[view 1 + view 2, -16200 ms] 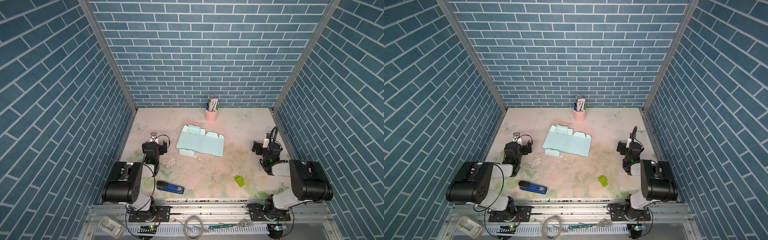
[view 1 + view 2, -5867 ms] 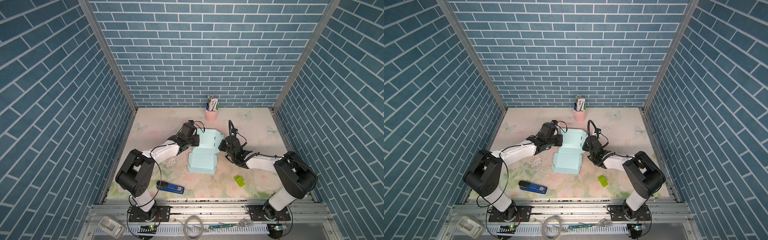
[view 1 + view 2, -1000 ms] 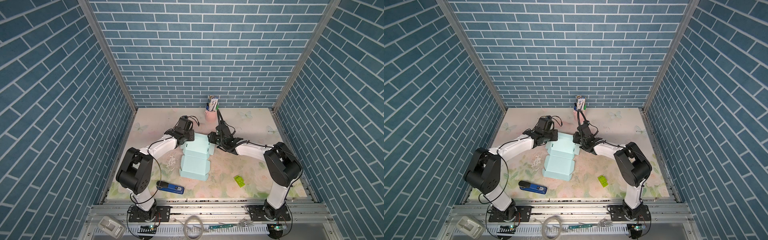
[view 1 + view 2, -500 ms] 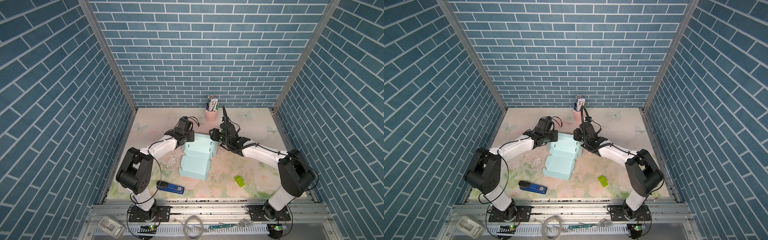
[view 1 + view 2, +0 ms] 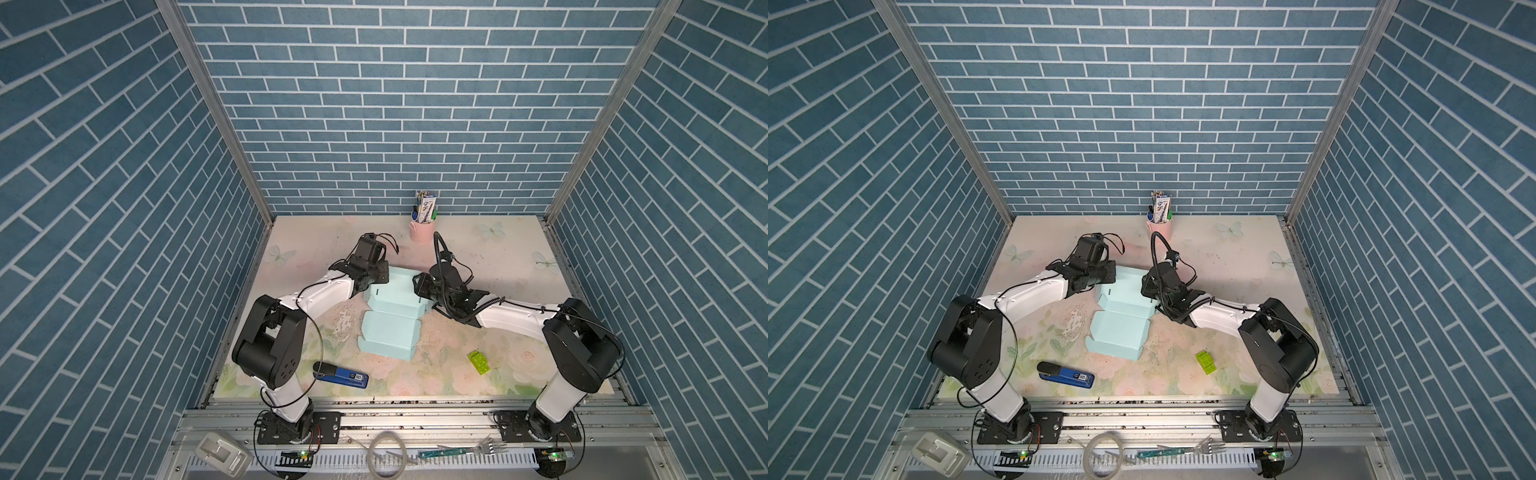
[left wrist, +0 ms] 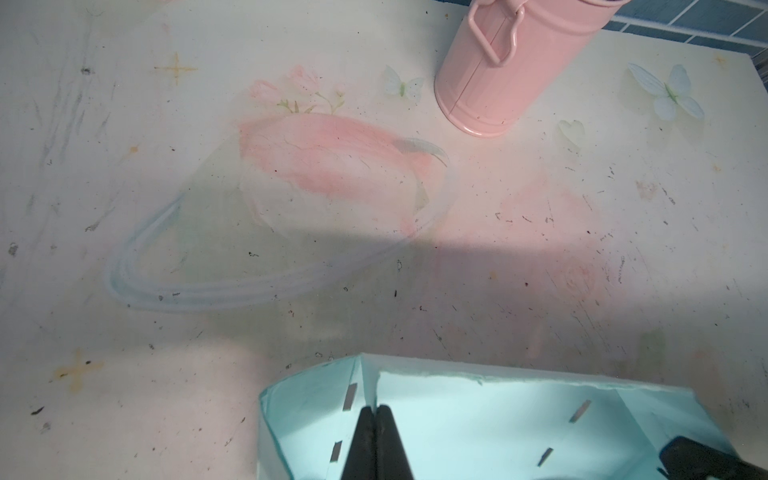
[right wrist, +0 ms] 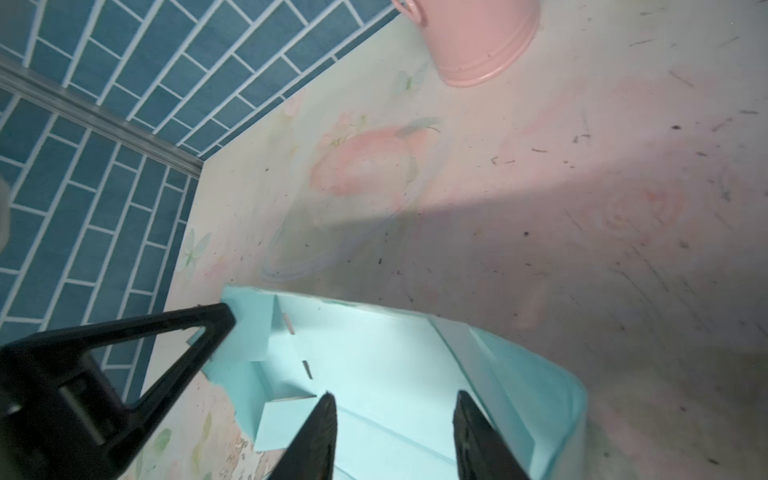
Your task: Fold the paper box
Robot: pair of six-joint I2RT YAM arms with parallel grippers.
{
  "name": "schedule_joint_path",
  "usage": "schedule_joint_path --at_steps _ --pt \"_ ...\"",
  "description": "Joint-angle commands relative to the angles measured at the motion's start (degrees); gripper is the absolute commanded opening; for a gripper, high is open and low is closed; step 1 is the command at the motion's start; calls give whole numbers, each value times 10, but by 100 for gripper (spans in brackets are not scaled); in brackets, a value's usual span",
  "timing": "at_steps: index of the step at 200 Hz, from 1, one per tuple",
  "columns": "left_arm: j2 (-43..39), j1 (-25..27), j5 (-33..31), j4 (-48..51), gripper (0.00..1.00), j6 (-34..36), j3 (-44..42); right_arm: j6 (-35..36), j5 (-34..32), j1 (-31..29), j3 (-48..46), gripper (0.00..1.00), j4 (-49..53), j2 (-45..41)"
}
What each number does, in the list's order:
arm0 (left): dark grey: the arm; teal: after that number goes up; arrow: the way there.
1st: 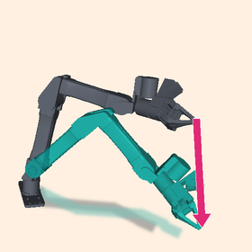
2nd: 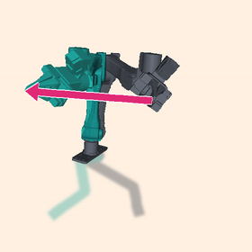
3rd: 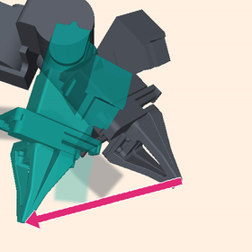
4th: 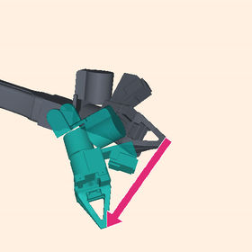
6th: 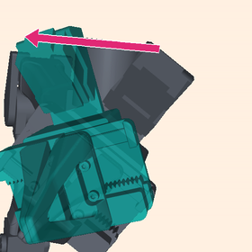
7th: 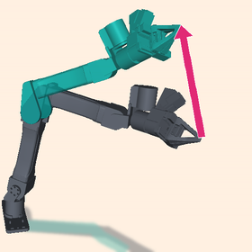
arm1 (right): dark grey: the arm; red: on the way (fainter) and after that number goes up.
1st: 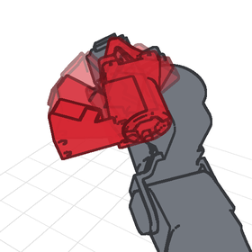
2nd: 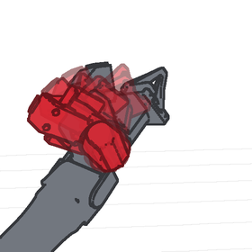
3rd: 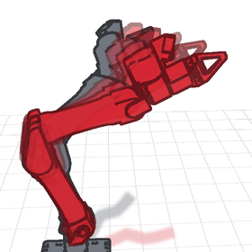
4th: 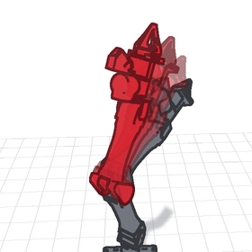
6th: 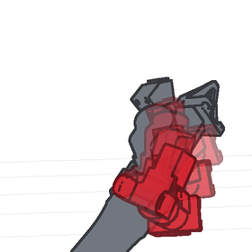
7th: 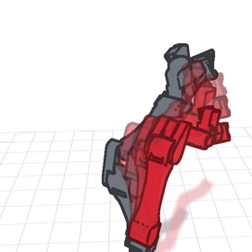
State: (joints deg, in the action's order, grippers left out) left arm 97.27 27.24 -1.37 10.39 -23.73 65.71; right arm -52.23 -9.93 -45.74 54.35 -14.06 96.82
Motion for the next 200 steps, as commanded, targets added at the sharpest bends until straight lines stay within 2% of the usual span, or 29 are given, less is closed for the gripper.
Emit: schedule_joint_path --at_steps 1,42,103,140,200 --pt "-3 2 -6 -3 0 -3 0 -18 -46 0 -8 47 -3 -29" --pt "-6 2 -7 -1 0 -2 -1 -19 -68 3 -31 48 -7 -44" --pt "-6 2 -2 -1 0 -4 0 -8 -42 20 -10 50 -3 -16" --pt "-9 2 -3 -1 0 -3 -3 2 -52 27 -16 51 -1 -24" --pt "-5 2 4 -9 0 -9 -9 20 -9 32 28 51 9 7"
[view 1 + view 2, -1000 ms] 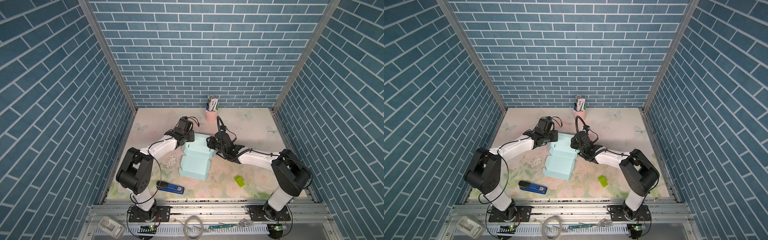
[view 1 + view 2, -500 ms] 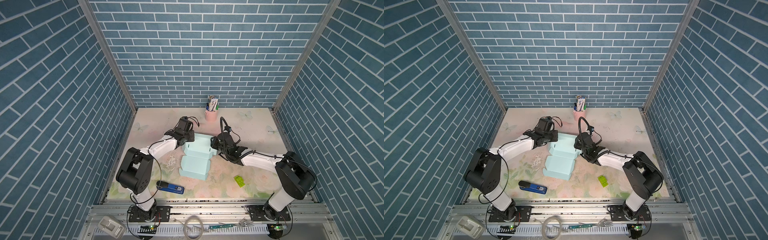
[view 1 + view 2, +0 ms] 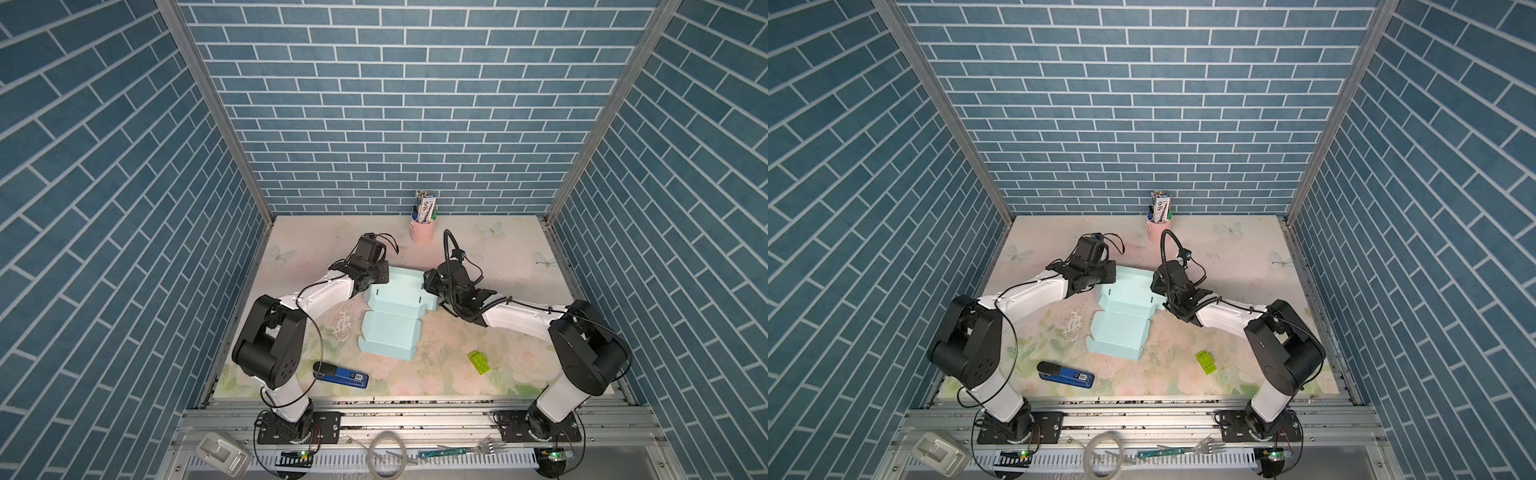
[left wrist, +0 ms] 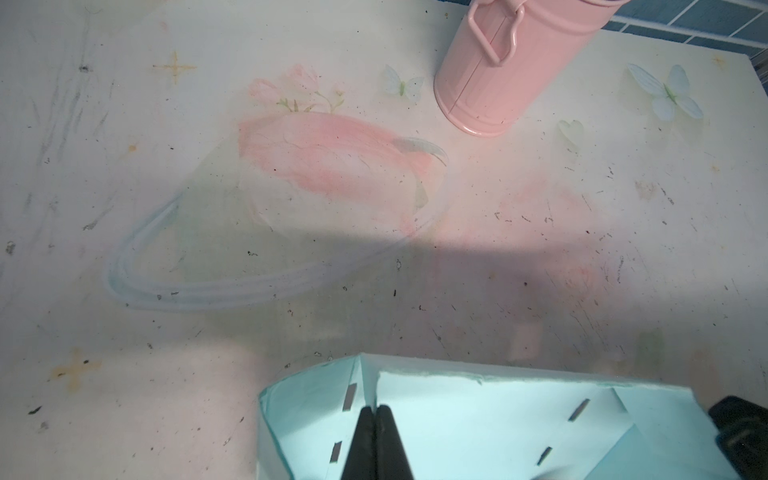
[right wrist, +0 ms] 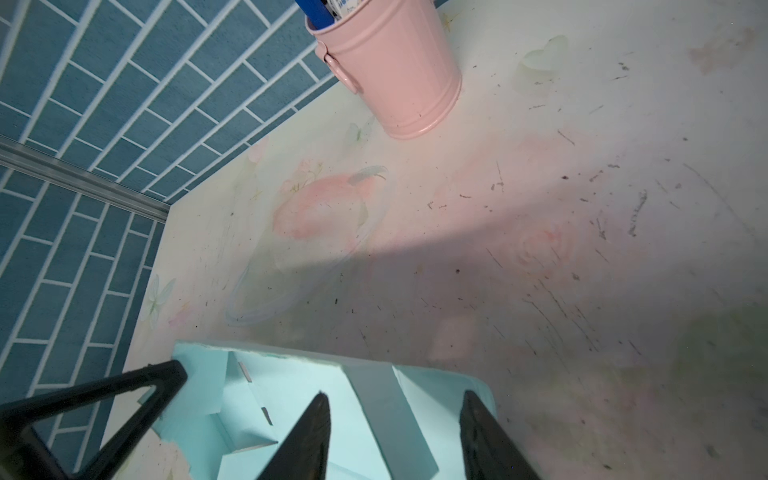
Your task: Fold the paper box
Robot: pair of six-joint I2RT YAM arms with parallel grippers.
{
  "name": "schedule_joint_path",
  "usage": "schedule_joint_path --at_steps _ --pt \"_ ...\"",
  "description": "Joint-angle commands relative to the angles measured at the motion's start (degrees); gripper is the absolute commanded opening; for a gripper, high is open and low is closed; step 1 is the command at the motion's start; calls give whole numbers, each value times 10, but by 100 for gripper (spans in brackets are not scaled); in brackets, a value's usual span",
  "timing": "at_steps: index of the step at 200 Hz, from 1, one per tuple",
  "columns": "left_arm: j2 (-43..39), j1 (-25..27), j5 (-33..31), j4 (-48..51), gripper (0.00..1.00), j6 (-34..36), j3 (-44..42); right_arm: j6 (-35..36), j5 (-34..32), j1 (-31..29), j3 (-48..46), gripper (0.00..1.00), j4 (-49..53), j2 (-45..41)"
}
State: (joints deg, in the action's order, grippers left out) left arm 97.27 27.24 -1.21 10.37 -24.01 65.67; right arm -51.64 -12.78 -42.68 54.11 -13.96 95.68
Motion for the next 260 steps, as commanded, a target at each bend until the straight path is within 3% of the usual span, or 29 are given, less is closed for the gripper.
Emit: schedule_joint_path --at_steps 1,82,112,134,181,209,260 --pt "-4 2 2 -9 0 -6 -9 15 21 1 30 51 8 20" --pt "-1 3 4 -15 0 -11 -9 -33 56 -47 67 49 -9 67" --pt "-2 3 4 -12 0 -10 -8 -19 41 -45 47 49 -7 41" --pt "-2 3 6 -14 0 -7 -8 26 46 -30 21 50 -11 8" --pt "4 3 28 -27 0 -10 -7 187 264 66 37 49 -13 5" --pt "9 3 38 -28 0 -8 -1 305 350 96 102 49 72 22" --pt "21 3 50 -32 0 -5 13 423 404 104 230 47 225 78"
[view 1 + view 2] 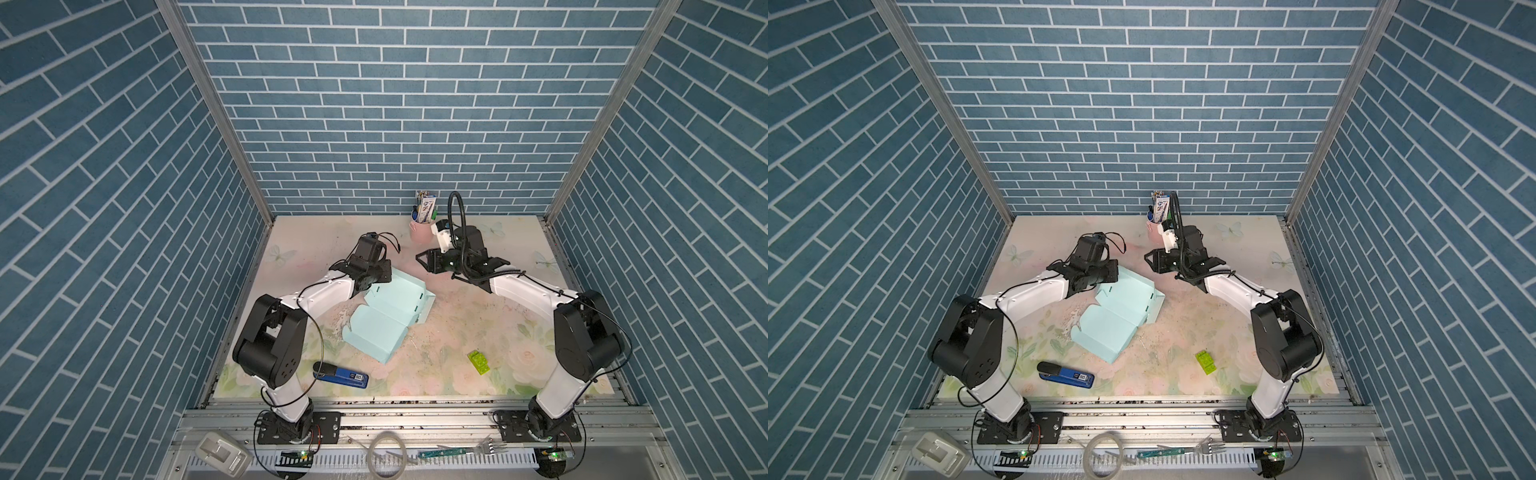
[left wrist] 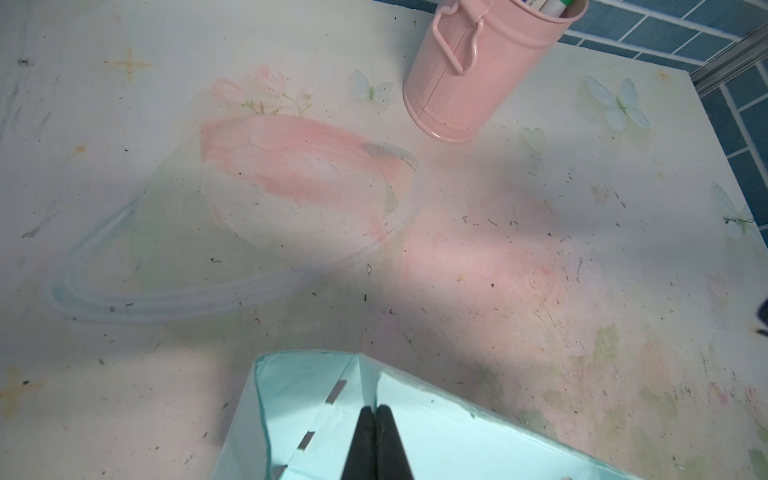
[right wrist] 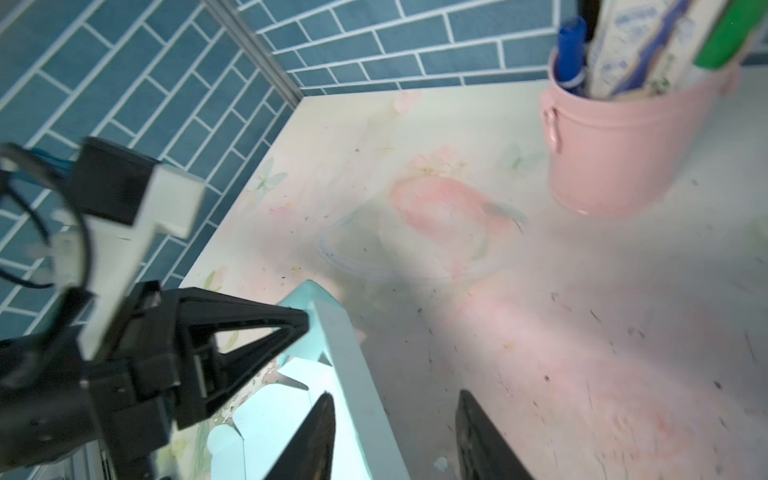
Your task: Fold the paper box
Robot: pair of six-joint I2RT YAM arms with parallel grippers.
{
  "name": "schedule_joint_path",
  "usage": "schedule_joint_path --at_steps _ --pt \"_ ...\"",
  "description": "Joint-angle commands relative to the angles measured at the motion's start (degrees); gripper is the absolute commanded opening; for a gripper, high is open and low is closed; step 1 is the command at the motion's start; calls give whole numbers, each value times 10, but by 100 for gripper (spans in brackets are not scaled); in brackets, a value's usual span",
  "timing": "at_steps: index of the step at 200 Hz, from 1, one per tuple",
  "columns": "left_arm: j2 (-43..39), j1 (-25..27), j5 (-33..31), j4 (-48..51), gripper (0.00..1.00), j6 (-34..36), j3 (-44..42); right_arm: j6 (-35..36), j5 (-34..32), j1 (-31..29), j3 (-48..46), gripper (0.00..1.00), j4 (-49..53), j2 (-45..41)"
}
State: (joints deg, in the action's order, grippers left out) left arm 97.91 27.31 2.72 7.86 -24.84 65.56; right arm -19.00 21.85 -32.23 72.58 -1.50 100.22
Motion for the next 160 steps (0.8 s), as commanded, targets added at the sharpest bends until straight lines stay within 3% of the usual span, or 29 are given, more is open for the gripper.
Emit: schedule_joint_path --at_steps 1,83,160 --pt "15 2 11 -6 0 3 14 98 59 -1 47 47 103 33" --pt "31 -3 34 25 0 1 55 155 28 -2 40 44 127 38" --pt "40 -9 60 26 0 -2 67 231 21 -9 93 38 177 68"
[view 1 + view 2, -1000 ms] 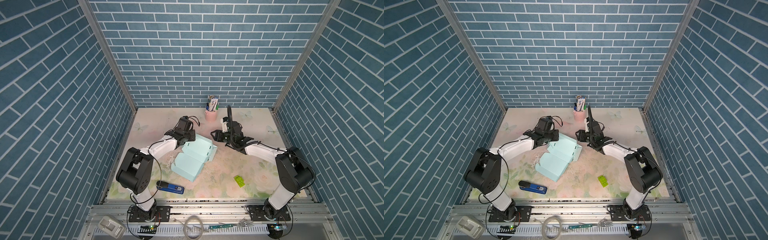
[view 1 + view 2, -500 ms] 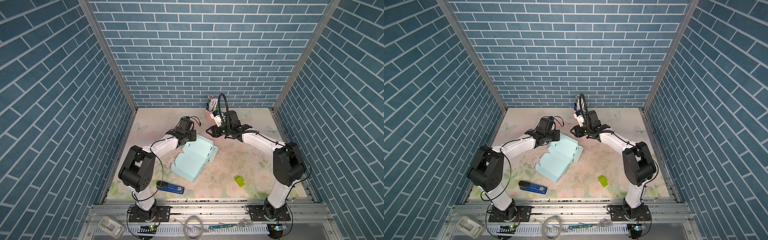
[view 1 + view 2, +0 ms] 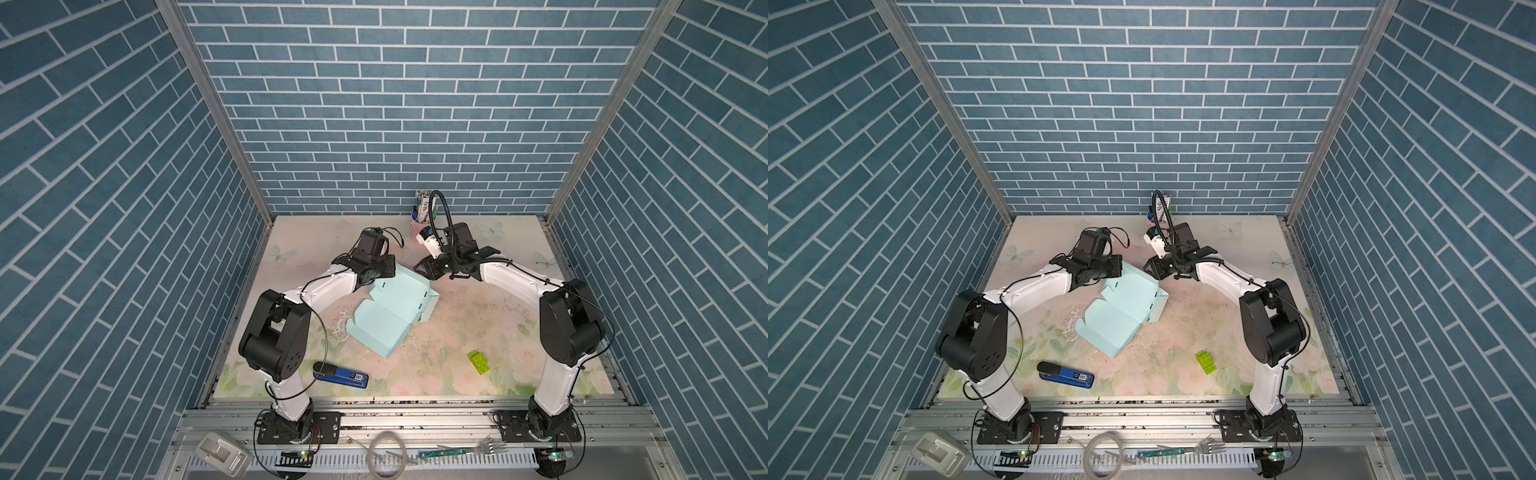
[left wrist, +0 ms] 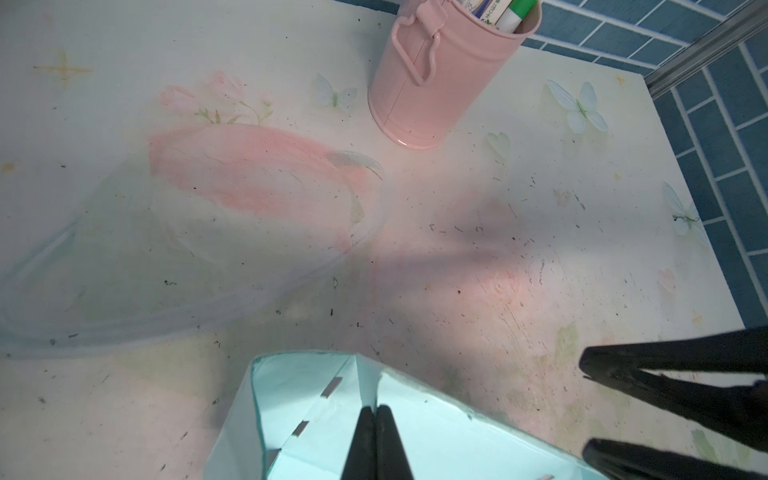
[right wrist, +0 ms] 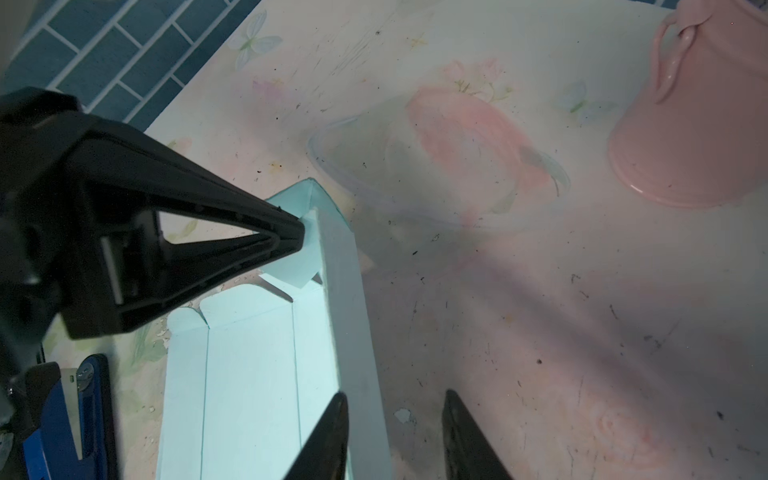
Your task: Fold the paper box
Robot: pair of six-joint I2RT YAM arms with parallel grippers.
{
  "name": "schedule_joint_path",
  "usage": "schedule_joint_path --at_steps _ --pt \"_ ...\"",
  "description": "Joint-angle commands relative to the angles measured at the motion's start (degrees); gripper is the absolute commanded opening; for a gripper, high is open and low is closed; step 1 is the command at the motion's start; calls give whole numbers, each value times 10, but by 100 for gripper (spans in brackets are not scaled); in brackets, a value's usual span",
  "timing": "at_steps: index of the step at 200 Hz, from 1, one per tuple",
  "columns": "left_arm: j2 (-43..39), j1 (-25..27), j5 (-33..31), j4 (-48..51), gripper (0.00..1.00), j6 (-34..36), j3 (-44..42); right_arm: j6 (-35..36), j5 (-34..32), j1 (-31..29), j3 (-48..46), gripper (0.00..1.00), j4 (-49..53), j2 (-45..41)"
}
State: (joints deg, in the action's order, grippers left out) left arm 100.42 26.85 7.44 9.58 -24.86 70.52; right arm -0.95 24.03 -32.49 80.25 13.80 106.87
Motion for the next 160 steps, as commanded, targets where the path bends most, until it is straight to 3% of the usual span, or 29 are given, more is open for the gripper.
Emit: schedule_joint_path --at_steps 1,83,160 --pt "15 -4 13 9 0 -2 18 51 -1 -7 17 38 24 1" --pt "16 -6 17 6 0 -8 18 74 -30 -33 3 35 14 -6" --pt "7 -6 19 4 0 -10 12 86 -66 -49 -6 24 13 10"
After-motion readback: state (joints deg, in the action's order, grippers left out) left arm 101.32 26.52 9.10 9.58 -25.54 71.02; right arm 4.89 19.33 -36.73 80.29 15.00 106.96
